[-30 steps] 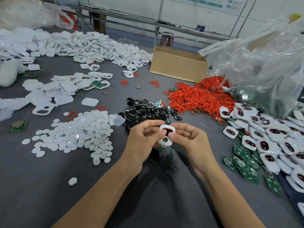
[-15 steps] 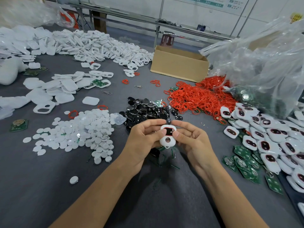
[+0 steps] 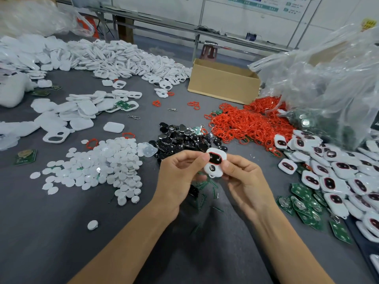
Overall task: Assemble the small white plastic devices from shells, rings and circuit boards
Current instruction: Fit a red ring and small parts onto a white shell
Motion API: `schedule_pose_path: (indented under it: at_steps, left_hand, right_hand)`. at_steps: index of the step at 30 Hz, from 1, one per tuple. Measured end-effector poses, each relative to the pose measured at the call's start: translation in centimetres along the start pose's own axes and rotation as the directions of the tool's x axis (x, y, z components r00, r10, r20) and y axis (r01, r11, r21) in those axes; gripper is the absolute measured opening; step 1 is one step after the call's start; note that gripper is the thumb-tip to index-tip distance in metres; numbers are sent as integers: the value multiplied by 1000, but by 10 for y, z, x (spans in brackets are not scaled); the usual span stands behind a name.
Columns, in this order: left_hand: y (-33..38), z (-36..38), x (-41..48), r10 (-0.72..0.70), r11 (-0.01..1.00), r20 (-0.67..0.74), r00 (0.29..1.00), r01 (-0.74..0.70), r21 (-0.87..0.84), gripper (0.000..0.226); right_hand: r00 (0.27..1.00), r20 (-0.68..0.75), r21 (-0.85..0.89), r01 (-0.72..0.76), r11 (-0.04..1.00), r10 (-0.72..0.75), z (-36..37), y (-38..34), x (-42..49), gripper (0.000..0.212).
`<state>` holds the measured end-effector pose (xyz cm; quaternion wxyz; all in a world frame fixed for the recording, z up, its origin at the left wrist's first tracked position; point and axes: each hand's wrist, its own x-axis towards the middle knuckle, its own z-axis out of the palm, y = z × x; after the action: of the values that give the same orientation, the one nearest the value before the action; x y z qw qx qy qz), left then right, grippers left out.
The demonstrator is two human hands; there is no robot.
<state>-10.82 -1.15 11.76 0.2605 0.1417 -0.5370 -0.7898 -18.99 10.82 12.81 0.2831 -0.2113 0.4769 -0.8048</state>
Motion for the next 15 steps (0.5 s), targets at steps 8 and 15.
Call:
schedule_pose_path:
  at_steps: [8,15]
  left_hand:
    - [2,4,-5,-124,992,106,987,126,-20,29]
    - [0,-3,2,-286,956,-86,954,290,35,22]
  right_hand:
    - [877,170,-781,399,481,-450,4,8,-7,8]
    - [913,12,-647,317,693,-407,14,2,0,18]
